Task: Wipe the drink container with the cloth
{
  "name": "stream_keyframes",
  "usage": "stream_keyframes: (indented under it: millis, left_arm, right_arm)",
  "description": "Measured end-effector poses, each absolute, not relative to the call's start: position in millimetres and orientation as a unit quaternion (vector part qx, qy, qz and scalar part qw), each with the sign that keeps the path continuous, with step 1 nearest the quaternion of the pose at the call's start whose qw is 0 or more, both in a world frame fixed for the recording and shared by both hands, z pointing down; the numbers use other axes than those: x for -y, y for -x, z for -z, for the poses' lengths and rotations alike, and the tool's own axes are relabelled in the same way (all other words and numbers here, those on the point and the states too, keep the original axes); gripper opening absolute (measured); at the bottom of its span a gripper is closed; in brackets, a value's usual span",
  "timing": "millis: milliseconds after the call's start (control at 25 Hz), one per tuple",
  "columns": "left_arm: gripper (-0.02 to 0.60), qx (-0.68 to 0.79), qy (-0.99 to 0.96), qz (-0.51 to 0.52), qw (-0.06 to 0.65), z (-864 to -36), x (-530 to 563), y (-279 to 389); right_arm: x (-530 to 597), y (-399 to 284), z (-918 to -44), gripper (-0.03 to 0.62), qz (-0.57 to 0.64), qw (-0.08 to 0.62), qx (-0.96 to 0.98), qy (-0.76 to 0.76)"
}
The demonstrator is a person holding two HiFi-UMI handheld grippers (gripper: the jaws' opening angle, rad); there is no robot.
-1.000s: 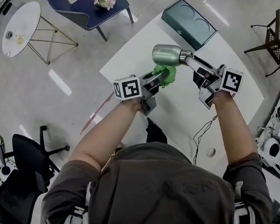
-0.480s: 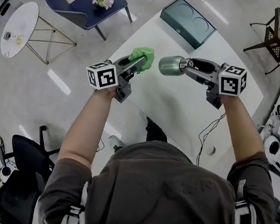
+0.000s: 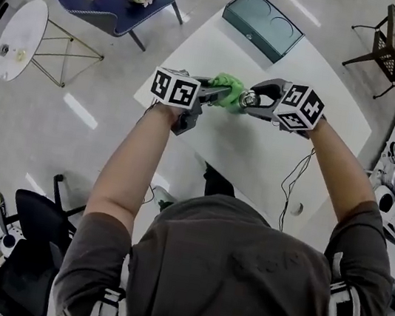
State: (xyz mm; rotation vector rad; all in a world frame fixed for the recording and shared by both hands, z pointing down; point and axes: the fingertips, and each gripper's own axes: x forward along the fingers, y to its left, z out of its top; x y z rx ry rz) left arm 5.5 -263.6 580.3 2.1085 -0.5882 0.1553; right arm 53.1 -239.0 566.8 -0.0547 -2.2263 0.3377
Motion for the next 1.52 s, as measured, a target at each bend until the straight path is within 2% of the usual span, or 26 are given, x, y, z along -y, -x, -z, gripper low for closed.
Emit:
stream_keyframes:
  millis: [160,440,520,680,880,1120,1280,1440,1520]
  left_arm:
    - [0.091,0.266,-0.842,-0.116,0.454,-604,270,0]
    - [0.089,0.299,-0.835,-0.229,0.401,-643,263,5]
    - [0.089,0.291,-0.843,-0.215,0.398,-630,263,10]
    - [0.089,0.262,-0.867,-0.124,0.405,-568,280,6]
    - [0.089,0.226,-0.867,-0.163,0.412,-581,287,-24]
    - [0.087,0.233,-0.847,-0.188,0.440,-617,297,-24]
    - [0.084,0.257,-0.847,-0.254,0.389,-653,289,-17]
    - [0.086,0.297,-0.859,-0.244,0.339,-646,283,-10]
    - [0.086,0.325,-0.855,-0.218,0.340,-635,276,1]
  right_arm:
    - [237,-47,-568,0.221,-0.125,0.434,0.892,0.032]
    - [232,-37,-565,0.222,-0.105,0.431,0.895,0.044]
    - [231,-37,-566,0.222,-0.104,0.428,0.897,0.046]
    - [233,-37,-564,0.222,-0.102,0.420,0.900,0.050]
    - [231,-36,-566,0.222,-0.101,0.420,0.901,0.047]
    - [231,-35,-565,0.222,-0.099,0.415,0.903,0.048]
    - [231,-36,-564,0.222,-0.100,0.412,0.904,0.050]
    - [232,-38,-563,0.222,-0.098,0.408,0.906,0.052]
    - [232,-37,-564,0.224,-0.096,0.407,0.907,0.053]
